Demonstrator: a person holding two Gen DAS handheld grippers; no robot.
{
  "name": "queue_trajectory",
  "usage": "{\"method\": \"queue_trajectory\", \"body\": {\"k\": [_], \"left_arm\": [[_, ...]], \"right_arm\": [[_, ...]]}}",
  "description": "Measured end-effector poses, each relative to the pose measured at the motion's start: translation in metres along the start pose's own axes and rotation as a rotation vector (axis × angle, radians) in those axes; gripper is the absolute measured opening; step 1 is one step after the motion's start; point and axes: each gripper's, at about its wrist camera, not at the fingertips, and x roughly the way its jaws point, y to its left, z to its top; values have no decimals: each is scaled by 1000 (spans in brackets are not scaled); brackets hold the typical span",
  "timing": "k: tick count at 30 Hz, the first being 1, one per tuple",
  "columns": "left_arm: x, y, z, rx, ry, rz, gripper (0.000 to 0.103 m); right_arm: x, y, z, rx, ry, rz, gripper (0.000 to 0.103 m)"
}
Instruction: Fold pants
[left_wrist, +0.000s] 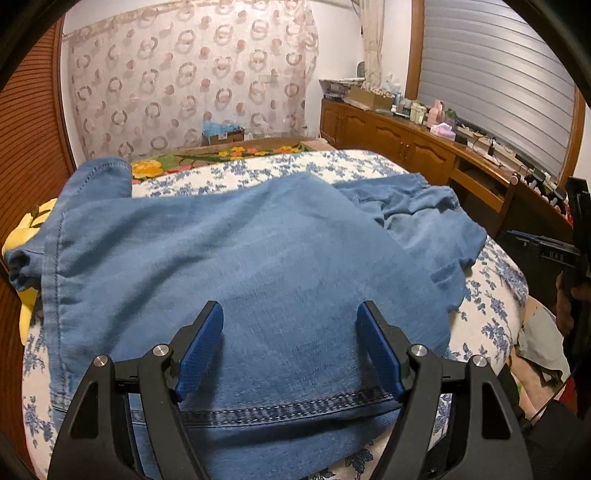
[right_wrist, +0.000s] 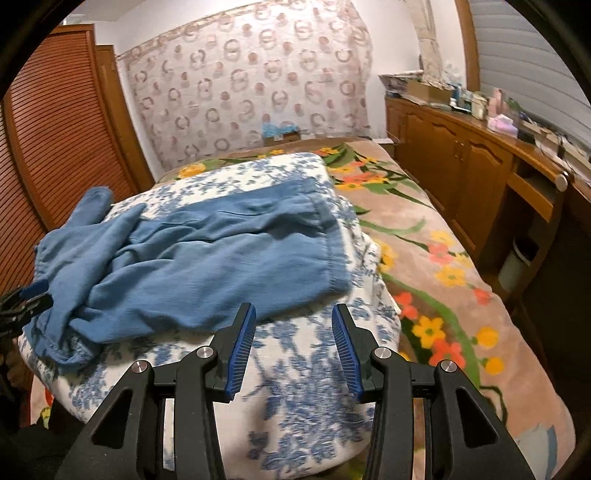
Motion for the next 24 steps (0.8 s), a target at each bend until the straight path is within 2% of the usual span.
{"method": "queue_trajectory", "body": {"k": [6,24], "left_arm": [[16,1,-7,-14,41,-9,76],[20,0,-12,-9,32,-3,79]], "right_arm": [[9,-6,7,26,25,-3,44],[34,-11,22,-10,59,-48,44]]}}
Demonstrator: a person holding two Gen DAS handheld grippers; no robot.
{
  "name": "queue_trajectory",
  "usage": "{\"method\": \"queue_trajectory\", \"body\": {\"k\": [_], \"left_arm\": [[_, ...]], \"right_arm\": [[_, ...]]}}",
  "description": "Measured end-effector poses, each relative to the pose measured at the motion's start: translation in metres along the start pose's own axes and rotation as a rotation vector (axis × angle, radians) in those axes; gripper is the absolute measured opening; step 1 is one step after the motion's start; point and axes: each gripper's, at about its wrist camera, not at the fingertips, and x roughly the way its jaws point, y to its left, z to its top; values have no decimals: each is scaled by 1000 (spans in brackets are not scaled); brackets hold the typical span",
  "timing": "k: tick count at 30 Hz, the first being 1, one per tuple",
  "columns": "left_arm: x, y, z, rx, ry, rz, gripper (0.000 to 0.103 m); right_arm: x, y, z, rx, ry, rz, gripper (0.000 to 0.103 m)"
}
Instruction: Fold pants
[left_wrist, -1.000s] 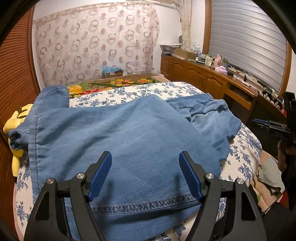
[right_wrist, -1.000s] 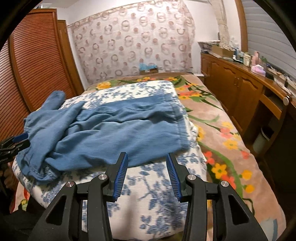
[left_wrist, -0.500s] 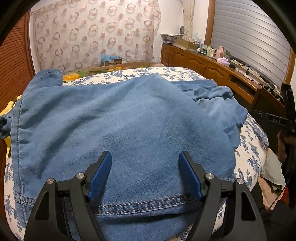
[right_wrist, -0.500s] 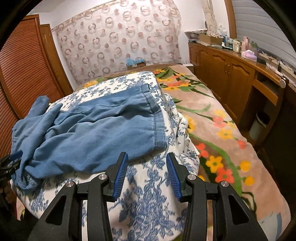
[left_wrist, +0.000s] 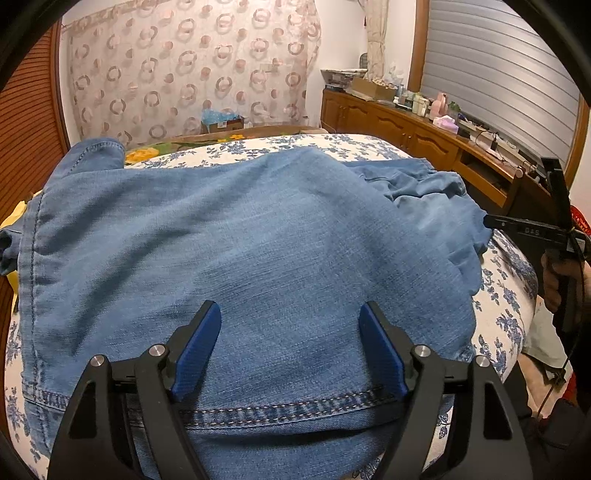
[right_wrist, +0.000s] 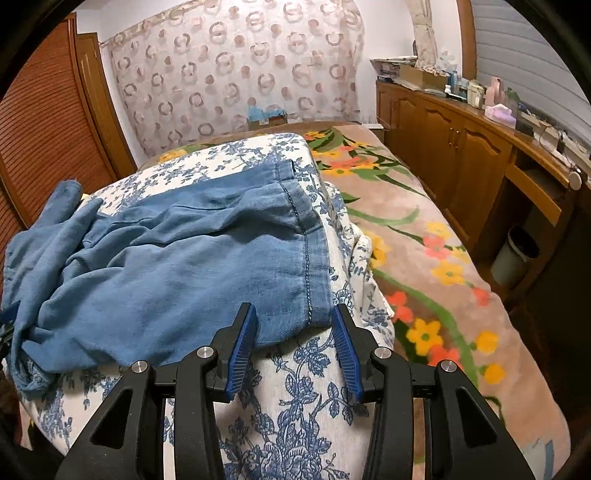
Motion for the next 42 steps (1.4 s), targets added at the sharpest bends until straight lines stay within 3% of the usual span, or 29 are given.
{"method": "queue_trajectory", "body": {"k": [3,6,9,11,17,25,29,35,42], "left_arm": [[0,0,0,0,0,1,79],[0,0,0,0,-1,0,79],[0,1,1,0,-1,-3,79],[0,1,1,-1,-1,-4,79],[-3,2,3,-5,0,-13,79],[-5,3,6,-19,3,-8,79],[-13,7,10,-28,-10,1,79],[-31,13,17,-33,-56,10,79],[-52,30,15,-54,-100,33,79]], "right_arm": [[-1,0,0,-19,-3,-11,44],[-1,-1,0,-55,-6,-45,32],[-3,-4,0,-73,-8,-23,13],[-9,-7,0,-83,-25,-16,10],[-51,-44,5,-24,-139,-63,8],[-62,-62,2,-17,-141,-46,8],[-76,-48,11,-24,-191,-5,8],[-113,-5,27,-139,-275,93,8],[-152,84,56,-351,-365,243,8]]}}
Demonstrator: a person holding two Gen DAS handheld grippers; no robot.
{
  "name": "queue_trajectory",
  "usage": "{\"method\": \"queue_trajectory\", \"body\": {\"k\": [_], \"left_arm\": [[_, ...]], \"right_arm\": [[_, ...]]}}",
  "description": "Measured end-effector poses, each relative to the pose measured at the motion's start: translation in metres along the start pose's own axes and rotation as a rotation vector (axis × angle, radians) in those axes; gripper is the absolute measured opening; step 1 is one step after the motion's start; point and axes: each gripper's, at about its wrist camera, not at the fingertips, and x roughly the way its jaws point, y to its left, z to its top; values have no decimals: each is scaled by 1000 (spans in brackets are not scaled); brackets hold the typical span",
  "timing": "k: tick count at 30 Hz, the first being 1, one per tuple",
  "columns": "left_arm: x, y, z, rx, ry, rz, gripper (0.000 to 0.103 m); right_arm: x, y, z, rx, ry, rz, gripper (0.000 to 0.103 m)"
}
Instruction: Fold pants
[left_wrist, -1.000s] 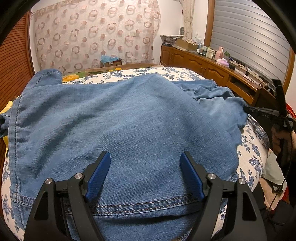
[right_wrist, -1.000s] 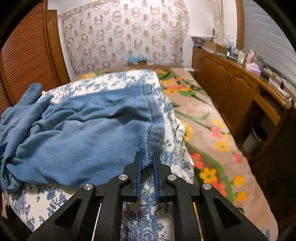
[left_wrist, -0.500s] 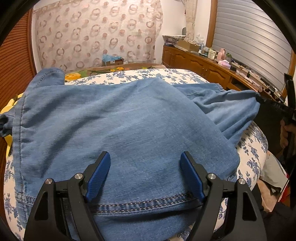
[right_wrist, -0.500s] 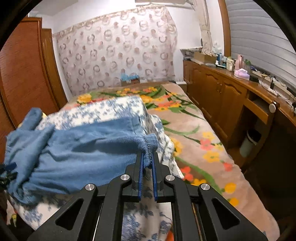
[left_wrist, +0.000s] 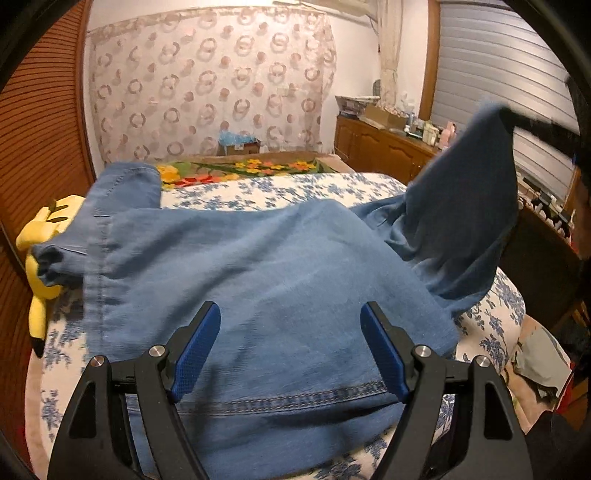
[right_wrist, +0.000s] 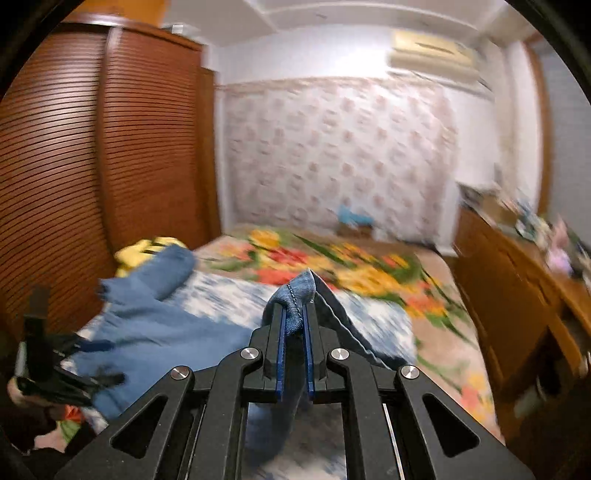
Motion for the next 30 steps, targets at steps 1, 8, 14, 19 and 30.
{"method": "queue_trajectory", "body": {"k": [1,8,14,19,30], "left_arm": [[-3,3,0,-6,-4,5,79],[-18,30,-5,-50,-22,38,79],[-20,47,-10,-72,-16,63,79],[-19,54,-15,-91,-11,71,79],[-23,54,-22,-100,-17,74,79]], "right_arm": [[1,13,10,-25,-13,33,8],[13,89,46,-156,-35,239,8],[45,116,29,-185,72,314,28],[52,107,27,-184,115,266,38],[90,118,24,-123,236,248,38]]}}
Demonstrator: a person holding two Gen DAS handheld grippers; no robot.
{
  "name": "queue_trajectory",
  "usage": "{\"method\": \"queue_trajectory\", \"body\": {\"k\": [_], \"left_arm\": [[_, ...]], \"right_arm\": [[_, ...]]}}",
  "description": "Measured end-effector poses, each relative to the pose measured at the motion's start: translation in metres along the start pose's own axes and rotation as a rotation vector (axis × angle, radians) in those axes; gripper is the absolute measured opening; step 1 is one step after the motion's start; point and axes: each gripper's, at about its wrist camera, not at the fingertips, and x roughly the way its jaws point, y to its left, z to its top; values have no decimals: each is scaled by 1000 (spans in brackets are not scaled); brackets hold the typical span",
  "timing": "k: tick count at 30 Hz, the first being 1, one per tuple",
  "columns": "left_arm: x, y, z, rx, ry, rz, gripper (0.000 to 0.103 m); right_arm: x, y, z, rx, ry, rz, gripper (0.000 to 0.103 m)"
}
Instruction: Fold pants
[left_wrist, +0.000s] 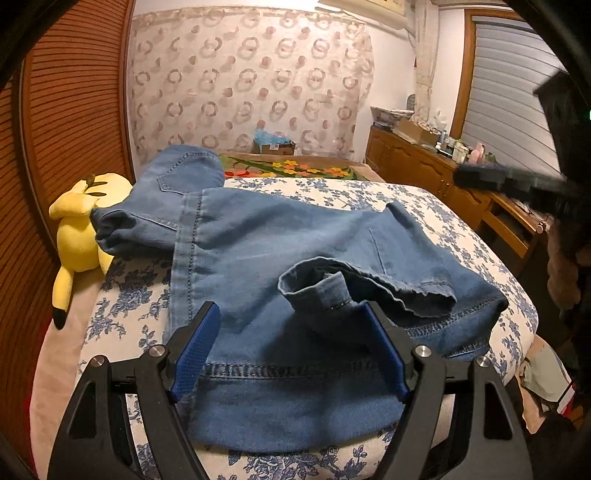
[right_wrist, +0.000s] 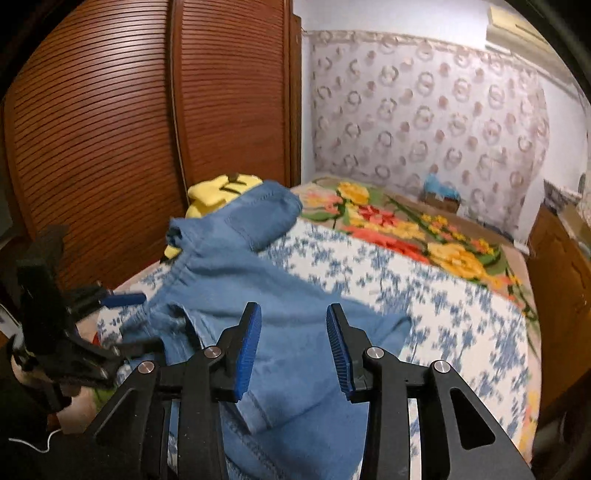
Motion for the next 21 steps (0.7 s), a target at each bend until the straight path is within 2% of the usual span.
{"method": "queue_trajectory", "body": {"k": [8,19,20,21], "left_arm": [[-11,5,1,0,-35,-10,79],[26,9,-12,15,51,6,79],[27,9,-12,16,54,4,78],[29,10,-12,16,56,-2,73]], "right_arm": [[25,-4,-15,88,85,4,38],[40,7,-24,162,140,25,43],[42,7,-24,169,140,30,44],[43,8,-25,174,141,33,44]]}}
